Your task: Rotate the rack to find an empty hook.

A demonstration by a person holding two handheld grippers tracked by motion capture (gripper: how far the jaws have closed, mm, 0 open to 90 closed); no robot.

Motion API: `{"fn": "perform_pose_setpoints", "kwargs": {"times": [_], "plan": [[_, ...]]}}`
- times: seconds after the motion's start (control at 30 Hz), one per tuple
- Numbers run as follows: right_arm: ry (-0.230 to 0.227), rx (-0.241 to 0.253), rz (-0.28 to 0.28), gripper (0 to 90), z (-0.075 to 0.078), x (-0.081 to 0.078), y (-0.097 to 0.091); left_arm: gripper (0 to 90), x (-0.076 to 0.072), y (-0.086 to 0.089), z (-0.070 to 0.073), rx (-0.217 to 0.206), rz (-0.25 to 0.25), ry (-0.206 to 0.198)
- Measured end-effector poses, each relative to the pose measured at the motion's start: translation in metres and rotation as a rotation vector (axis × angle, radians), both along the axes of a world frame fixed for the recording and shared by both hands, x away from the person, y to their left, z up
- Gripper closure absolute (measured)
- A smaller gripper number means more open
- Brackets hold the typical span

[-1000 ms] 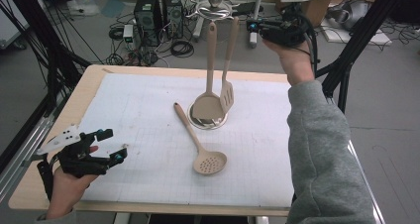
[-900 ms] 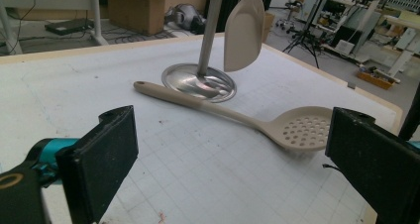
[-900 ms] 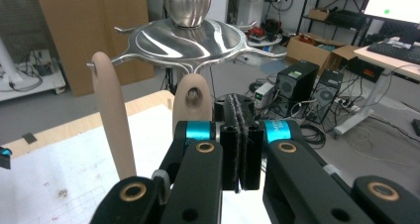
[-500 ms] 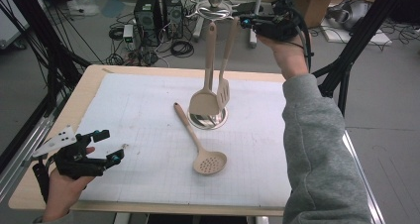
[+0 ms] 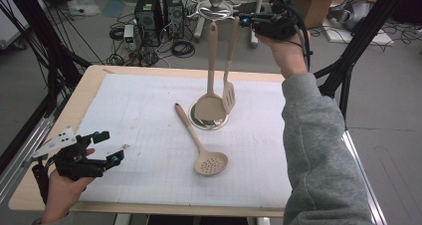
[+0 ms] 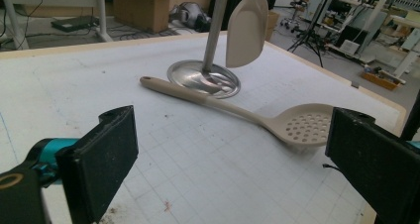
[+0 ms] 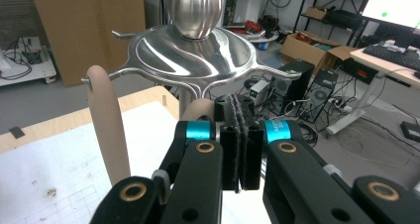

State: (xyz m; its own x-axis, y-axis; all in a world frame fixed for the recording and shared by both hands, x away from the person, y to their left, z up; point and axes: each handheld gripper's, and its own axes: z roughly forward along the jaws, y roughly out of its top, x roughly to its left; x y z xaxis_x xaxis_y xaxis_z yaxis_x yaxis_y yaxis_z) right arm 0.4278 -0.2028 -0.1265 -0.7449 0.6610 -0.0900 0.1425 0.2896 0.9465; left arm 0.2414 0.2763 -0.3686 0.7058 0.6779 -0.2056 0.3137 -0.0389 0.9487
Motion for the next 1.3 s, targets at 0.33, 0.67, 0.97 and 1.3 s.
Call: {"fn": "perform_pose_setpoints", "kwargs": {"times": [0.33, 0.67, 0.97, 1.3], "plan": [[-0.008, -0.005, 0.004, 89.9, -0.002, 0.003, 0.001, 6.6, 0.000, 0.000, 0.000, 0.002, 0.001, -0.001], [-0.010, -0.001, -0.001, 89.9, -0.002, -0.003, 0.001, 6.6, 0.002, 0.000, -0.003, 0.008, 0.000, 0.008], [-0.013, -0.005, -0.014, 89.9, -0.001, -0.005, 0.003, 6.6, 0.002, 0.001, -0.003, 0.004, 0.010, 0.010], [-0.005, 0.000, -0.035, 89.9, -0.001, -0.009, 0.005, 6.6, 0.003, 0.001, -0.004, 0.007, 0.012, 0.011]]}}
